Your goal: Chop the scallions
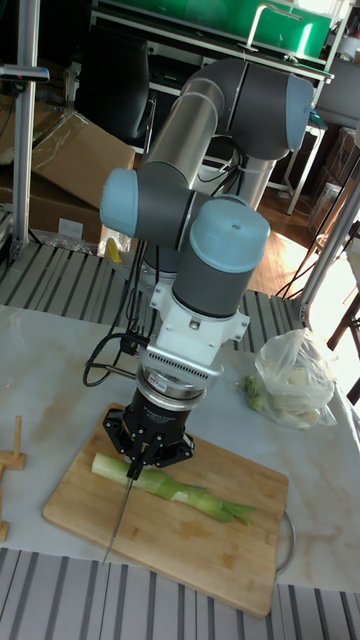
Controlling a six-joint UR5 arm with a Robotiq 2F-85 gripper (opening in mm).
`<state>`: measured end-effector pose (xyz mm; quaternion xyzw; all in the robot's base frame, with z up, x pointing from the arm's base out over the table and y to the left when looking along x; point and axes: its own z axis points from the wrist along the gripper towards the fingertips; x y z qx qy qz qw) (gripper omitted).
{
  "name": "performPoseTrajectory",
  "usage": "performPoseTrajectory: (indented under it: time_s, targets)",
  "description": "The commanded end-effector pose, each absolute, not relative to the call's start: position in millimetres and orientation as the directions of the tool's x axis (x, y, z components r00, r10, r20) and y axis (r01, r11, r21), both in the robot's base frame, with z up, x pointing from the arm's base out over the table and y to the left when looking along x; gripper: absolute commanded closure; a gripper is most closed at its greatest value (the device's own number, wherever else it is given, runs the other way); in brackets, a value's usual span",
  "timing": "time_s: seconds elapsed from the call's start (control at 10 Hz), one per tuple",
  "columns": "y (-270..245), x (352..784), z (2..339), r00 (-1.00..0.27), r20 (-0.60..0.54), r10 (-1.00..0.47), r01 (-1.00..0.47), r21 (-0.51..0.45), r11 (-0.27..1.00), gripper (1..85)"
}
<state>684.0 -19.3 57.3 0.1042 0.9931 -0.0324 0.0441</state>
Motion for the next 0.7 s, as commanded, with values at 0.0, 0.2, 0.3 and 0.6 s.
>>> performPoseTrajectory:
  time_s: [0.0,0.2,0.3,0.6]
  targets:
    - [-16,687,58,-0.971,-0.115,0.207,0.213,-0.041,0.976,84.7]
    - [-14,688,60,-0.97,-0.126,0.208,0.214,-0.04,0.976,84.7]
    - [-13,689,62,-0.968,-0.135,0.212,0.22,-0.05,0.974,84.7]
    - [-11,693,70,-0.964,-0.16,0.212,0.224,-0.058,0.973,84.7]
